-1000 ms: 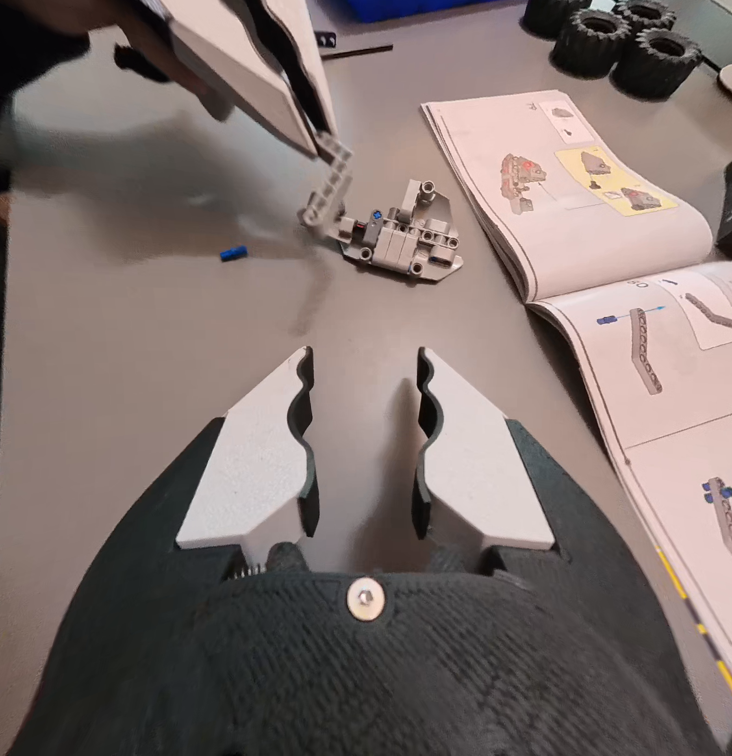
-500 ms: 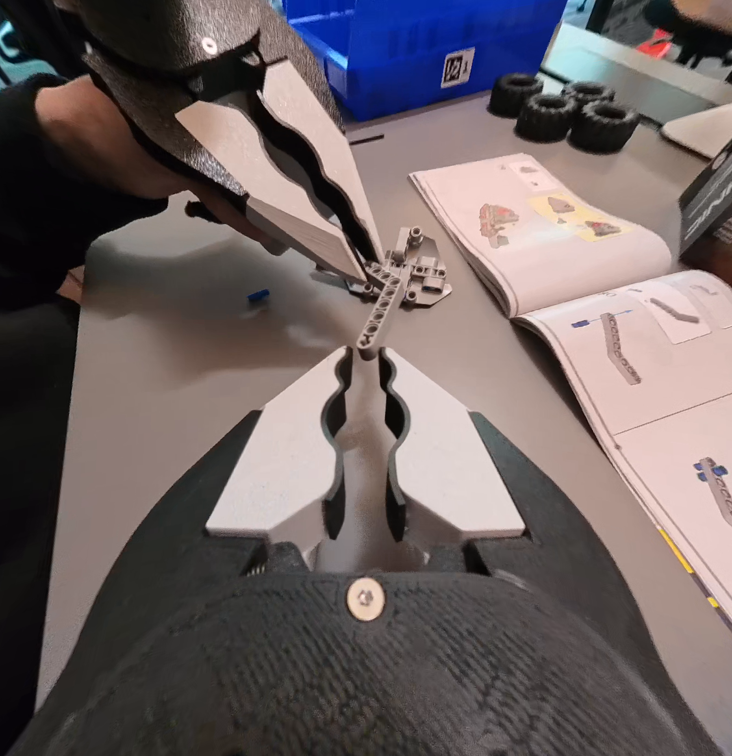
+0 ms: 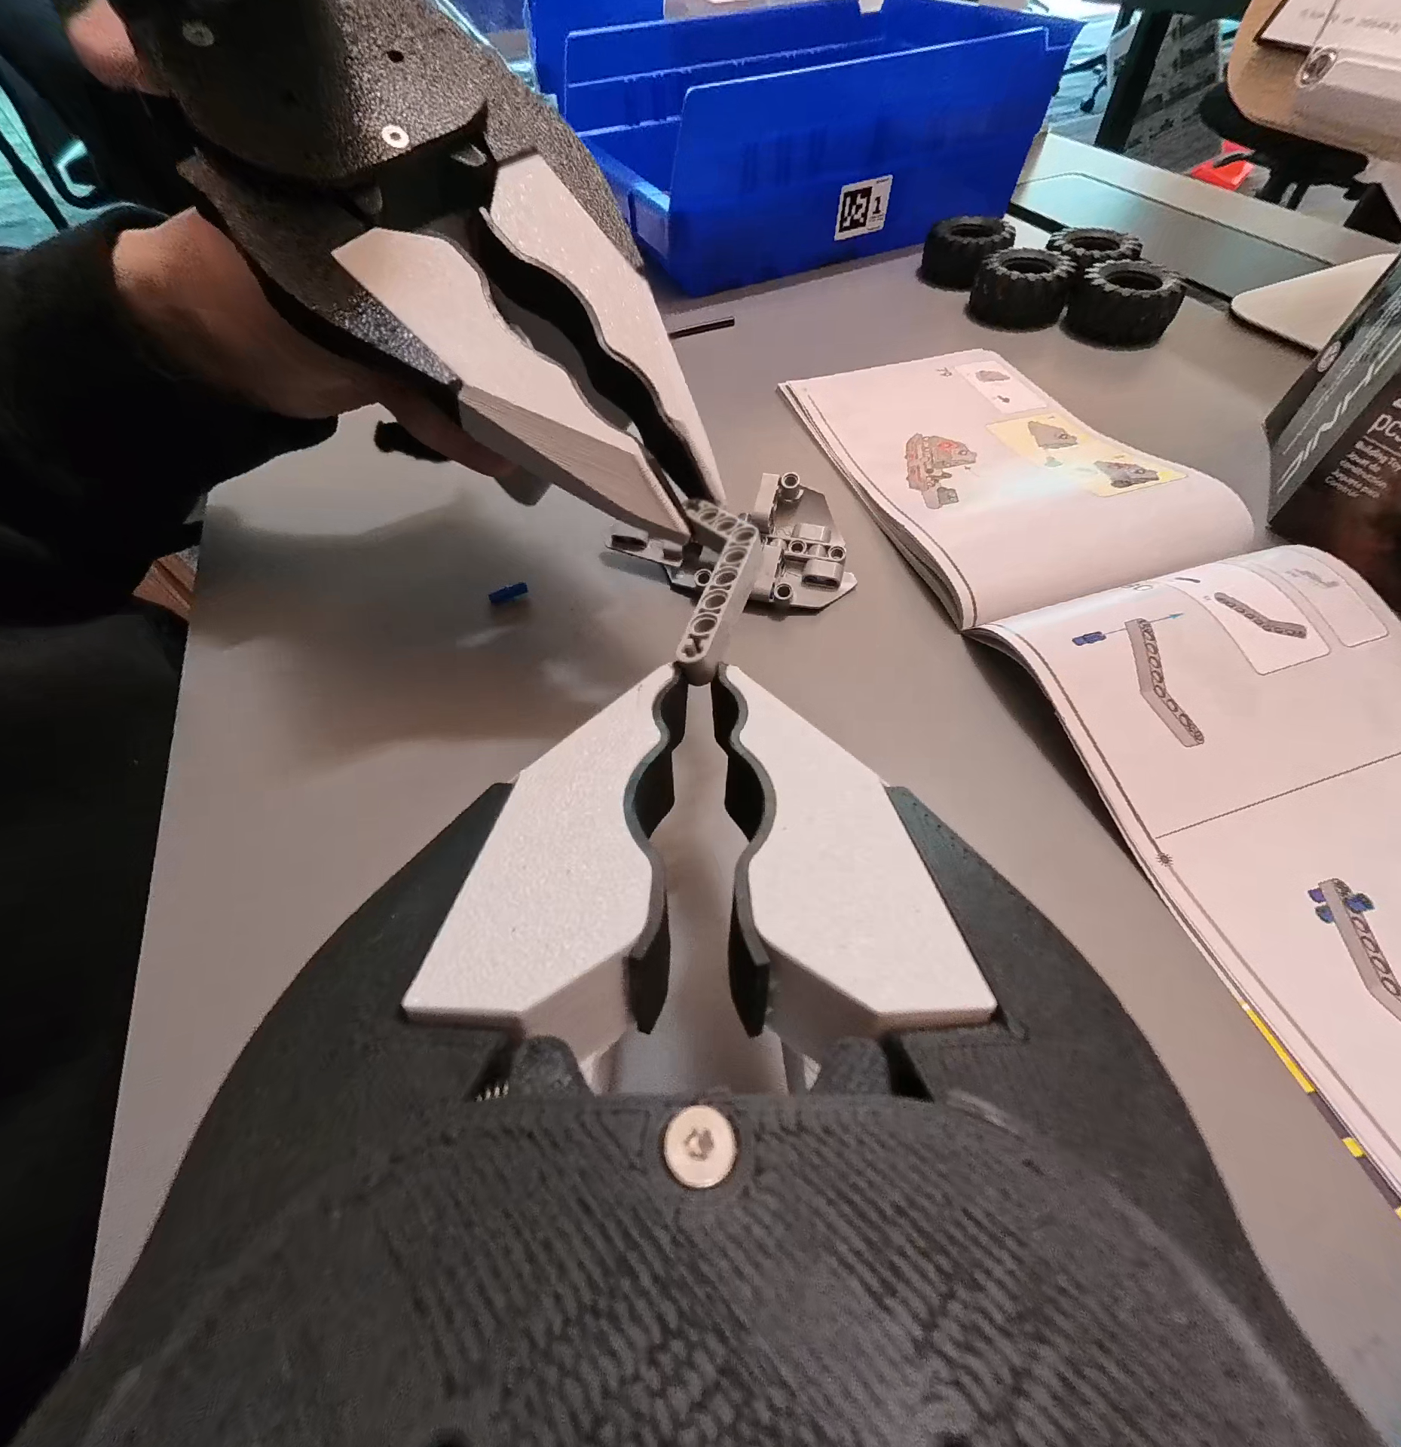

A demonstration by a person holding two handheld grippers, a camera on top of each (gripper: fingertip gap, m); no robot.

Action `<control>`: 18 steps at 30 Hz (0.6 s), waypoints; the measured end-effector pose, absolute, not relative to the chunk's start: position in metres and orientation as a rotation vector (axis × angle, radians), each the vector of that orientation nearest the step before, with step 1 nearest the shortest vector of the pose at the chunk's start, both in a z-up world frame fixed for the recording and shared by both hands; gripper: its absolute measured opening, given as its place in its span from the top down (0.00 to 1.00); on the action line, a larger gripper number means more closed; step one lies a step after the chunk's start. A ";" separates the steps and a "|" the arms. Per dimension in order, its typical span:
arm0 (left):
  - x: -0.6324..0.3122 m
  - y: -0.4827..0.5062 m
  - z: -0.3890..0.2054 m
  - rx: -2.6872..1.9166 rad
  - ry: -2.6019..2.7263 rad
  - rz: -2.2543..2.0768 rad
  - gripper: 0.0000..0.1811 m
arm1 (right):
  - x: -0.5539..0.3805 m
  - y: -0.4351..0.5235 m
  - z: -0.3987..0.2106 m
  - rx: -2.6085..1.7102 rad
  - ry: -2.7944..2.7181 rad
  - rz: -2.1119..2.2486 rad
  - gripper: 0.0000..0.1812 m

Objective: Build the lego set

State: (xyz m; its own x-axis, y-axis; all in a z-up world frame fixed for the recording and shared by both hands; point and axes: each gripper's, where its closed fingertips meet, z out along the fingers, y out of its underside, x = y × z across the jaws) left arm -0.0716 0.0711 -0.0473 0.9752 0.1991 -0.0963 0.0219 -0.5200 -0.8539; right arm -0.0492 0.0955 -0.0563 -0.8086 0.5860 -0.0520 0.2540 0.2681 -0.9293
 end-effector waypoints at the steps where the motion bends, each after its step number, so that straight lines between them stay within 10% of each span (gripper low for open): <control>1: -0.071 0.070 -0.047 -2.108 -0.146 0.236 0.97 | -0.049 0.095 -0.056 -0.770 -2.244 1.554 0.98; 18: -0.063 0.058 -0.050 -2.094 -0.100 0.260 0.98 | -0.048 0.089 -0.064 -0.723 -2.291 1.475 0.98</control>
State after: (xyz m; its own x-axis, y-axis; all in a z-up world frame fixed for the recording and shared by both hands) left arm -0.0635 0.0579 -0.0503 0.9737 0.1762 -0.1441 -0.0344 -0.5123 -0.8581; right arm -0.0476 0.0895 -0.0645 -0.8202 0.5720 -0.0040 0.2404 0.3383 -0.9098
